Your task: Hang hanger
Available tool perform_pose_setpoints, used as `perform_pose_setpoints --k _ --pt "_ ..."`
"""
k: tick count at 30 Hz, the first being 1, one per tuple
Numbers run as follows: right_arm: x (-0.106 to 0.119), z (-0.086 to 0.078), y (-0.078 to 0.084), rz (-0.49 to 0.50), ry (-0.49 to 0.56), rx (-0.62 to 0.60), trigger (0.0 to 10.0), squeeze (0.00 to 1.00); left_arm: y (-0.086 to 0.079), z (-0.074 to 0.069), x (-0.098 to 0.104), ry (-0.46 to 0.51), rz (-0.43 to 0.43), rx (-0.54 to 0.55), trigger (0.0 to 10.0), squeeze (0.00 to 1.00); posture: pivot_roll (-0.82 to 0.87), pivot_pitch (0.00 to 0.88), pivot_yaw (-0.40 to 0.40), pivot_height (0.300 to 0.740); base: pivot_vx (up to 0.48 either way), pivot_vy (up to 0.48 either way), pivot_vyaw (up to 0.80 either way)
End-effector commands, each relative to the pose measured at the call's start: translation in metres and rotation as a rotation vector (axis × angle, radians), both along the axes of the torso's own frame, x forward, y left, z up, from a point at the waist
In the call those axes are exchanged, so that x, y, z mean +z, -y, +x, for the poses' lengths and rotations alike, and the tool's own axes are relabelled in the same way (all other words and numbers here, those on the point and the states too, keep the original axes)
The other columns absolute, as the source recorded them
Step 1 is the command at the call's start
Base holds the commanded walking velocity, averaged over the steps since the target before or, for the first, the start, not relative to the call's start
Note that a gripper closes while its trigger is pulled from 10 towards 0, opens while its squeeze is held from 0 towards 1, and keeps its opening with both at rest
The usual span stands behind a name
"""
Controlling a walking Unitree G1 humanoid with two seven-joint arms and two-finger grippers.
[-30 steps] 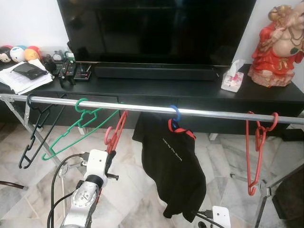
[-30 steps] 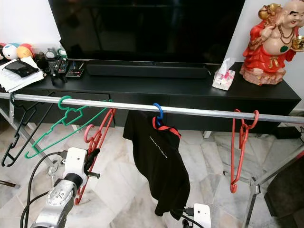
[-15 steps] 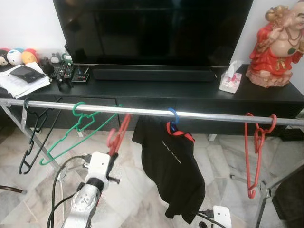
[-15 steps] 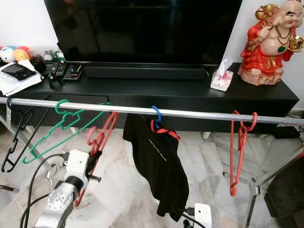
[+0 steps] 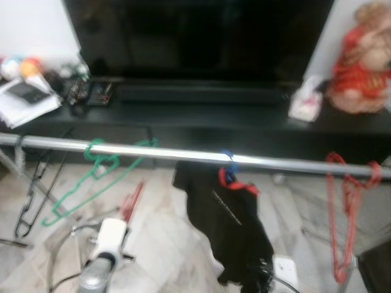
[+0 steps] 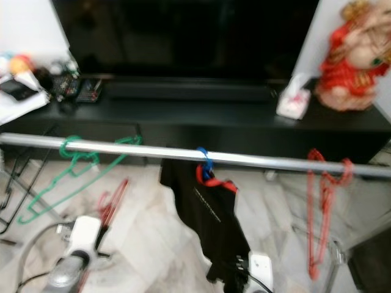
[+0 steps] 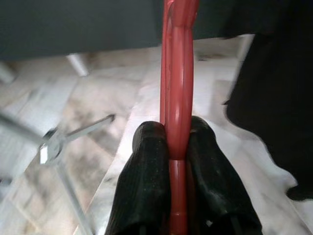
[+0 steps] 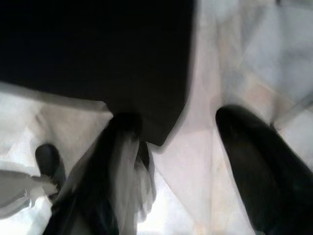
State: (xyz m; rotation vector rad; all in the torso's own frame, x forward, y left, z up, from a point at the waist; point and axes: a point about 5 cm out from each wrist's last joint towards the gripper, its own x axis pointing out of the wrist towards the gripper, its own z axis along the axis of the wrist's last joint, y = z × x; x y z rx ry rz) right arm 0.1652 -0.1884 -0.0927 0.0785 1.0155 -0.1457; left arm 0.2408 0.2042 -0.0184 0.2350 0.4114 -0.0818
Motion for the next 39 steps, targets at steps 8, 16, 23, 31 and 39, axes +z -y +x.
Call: perform_pose_setpoints --k 8,16,23,31,39 --pt "-0.001 -0.001 -0.005 0.009 0.001 0.011 10.0 0.0 0.016 -0.004 0.001 0.038 0.017 -0.145 10.0 0.0 -0.14 0.018 -0.022 0.74 0.031 0.0 0.0" --pt "-0.001 -0.001 -0.006 0.011 -0.002 0.018 10.0 0.0 0.027 -0.006 0.011 0.131 0.04 -0.264 10.0 0.0 -0.13 0.019 -0.022 0.74 0.0 0.0 0.0" --pt "-0.001 0.0 -0.006 0.011 -0.002 0.024 10.0 0.0 0.032 0.001 0.041 0.295 0.031 -0.321 10.0 0.0 -0.13 0.02 -0.024 0.74 0.0 0.0 0.0" --pt "0.0 0.0 -0.003 0.002 -0.002 0.017 10.0 0.0 0.026 0.018 0.067 0.381 0.05 -0.261 10.0 0.0 -0.13 0.022 -0.025 0.74 0.0 0.0 0.0" --pt "-0.001 -0.001 -0.002 -0.001 -0.004 0.016 10.0 0.0 0.014 0.03 0.071 0.361 -0.006 -0.078 10.0 0.0 -0.13 0.025 -0.03 0.74 0.0 0.0 0.0"
